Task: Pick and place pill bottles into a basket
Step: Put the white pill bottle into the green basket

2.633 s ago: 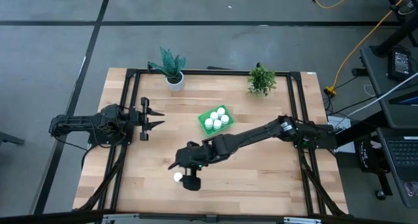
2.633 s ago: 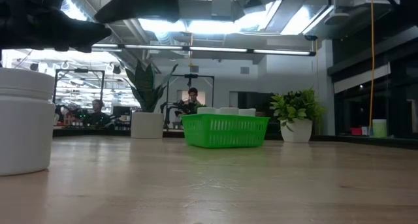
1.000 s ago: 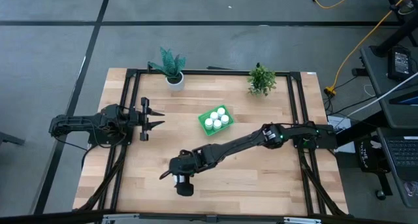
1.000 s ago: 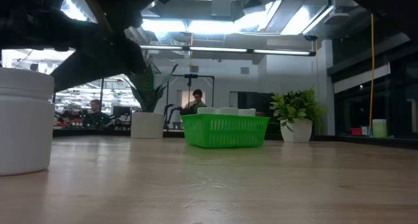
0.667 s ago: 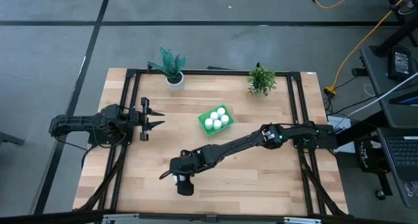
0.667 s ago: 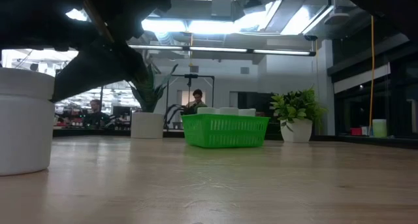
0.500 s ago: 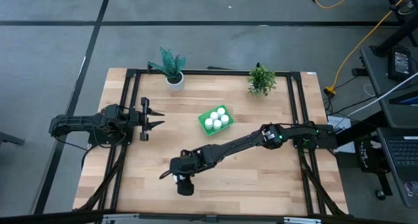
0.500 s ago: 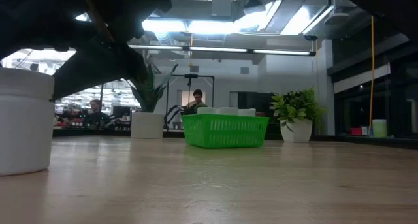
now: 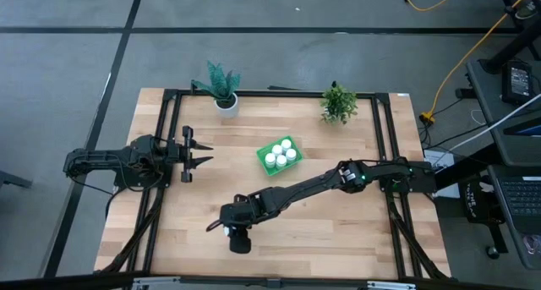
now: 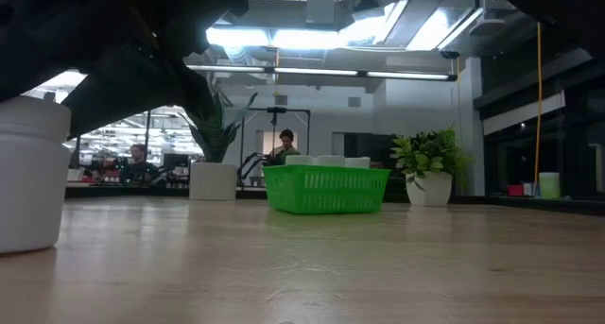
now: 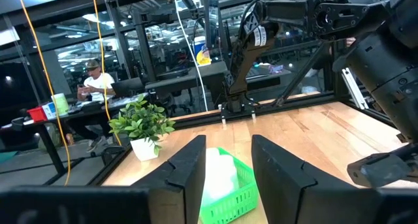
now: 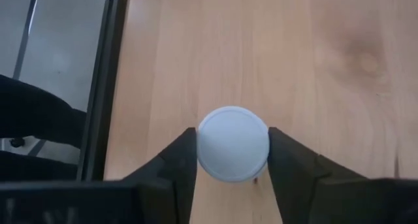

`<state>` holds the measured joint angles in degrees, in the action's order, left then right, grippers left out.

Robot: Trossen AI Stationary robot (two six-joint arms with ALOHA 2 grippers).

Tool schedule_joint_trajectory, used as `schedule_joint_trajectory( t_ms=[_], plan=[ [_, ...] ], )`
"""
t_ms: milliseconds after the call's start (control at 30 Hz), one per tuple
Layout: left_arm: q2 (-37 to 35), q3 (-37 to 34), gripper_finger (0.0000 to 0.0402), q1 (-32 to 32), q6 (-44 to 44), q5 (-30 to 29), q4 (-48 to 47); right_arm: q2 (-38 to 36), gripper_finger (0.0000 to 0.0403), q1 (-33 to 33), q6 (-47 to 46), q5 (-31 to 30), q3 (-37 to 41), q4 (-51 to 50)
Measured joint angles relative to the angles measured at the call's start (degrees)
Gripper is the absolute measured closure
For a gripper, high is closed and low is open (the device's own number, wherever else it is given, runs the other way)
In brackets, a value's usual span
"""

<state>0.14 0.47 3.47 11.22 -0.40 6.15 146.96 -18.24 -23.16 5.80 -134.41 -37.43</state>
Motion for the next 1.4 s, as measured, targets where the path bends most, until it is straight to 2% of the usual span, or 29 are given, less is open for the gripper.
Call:
schedule_joint_trajectory(
  t_ms=[233,467,700,1100,1233,1400],
  plan=[
    [0.0,0.0,0.0283,0.0,0.0,0.0,0.0,0.0,0.0254,0.0,-0.1,-1.9,0.0,0.0],
    [0.0,0.0,0.0284,0.0,0.0,0.0,0.0,-2.0,0.0254,0.1,1.1,-8.1,-0.5,-3.8],
    [0.0,0.0,0.0282,0.0,0.0,0.0,0.0,-7.1,0.0254,0.5,2.5,-14.0,-0.5,-11.5],
    [0.0,0.0,0.0281,0.0,0.0,0.0,0.0,-21.0,0.0254,2.6,2.4,-25.5,-0.6,-27.2],
    [0.0,0.0,0.0283,0.0,0.0,0.0,0.0,-23.1,0.0254,4.2,2.6,-28.3,-0.7,-32.2],
    [0.0,0.0,0.0285,0.0,0.0,0.0,-0.1,-23.5,0.0254,6.6,4.5,-28.9,-0.6,-38.1]
  ],
)
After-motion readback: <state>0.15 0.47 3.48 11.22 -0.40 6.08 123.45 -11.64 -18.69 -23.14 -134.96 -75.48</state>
